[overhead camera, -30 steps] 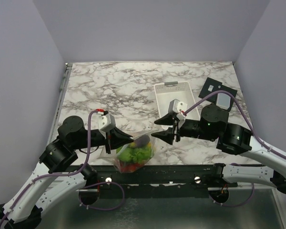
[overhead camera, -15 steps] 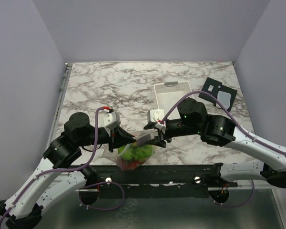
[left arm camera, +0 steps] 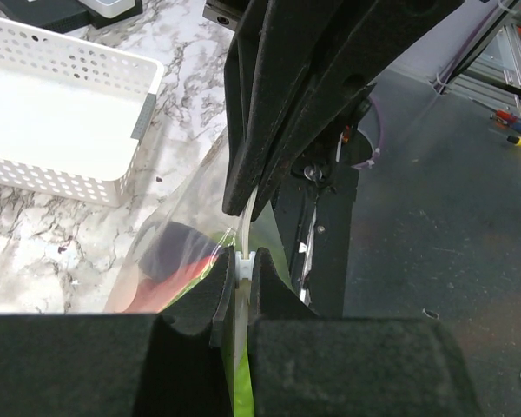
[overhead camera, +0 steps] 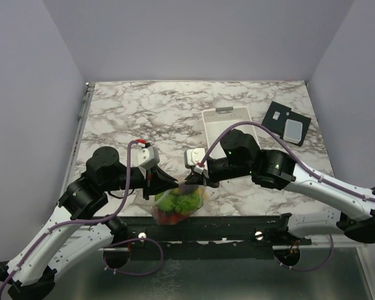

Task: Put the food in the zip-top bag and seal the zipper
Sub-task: Zip the zipper food storage bag at the center of the board.

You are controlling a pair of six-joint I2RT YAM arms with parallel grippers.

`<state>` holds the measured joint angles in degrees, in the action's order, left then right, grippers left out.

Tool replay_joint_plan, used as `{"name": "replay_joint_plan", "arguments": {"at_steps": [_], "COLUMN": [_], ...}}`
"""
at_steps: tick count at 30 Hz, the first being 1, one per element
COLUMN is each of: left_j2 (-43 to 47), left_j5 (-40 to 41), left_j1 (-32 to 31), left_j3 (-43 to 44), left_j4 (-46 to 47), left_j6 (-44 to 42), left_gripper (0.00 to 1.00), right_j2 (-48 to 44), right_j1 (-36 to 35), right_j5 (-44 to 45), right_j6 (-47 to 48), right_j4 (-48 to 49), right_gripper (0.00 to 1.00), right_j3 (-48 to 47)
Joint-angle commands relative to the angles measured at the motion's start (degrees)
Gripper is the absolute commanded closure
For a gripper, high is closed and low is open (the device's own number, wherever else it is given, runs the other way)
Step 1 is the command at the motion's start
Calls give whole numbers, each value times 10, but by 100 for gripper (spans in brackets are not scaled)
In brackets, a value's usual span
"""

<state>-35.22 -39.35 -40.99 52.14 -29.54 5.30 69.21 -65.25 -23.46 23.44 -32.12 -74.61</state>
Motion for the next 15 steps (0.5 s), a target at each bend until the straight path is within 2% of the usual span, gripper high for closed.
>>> {"name": "replay_joint_plan", "arguments": {"at_steps": [1,9,11,15], "left_j2": [13,30,33,39], "left_j5": [19,133,163,195], "left_j1": [0,0,0,0], "left_j3": [1,0,1,9], "left_j4": [33,11,-4,-33], "left_j6": [15,30,37,66], "left_gripper": [97,55,50,50], "right_j2": [-10,-30,-35,-41], "right_j1": [1,1,1,1], "right_j5": [-8,22,29,38], "right_j6": [-3,-31,-34,-38], "right_j4": [33,112,123,133], "right_gripper": [100,99,99,99], "right_j3": [37,107,121,140]}}
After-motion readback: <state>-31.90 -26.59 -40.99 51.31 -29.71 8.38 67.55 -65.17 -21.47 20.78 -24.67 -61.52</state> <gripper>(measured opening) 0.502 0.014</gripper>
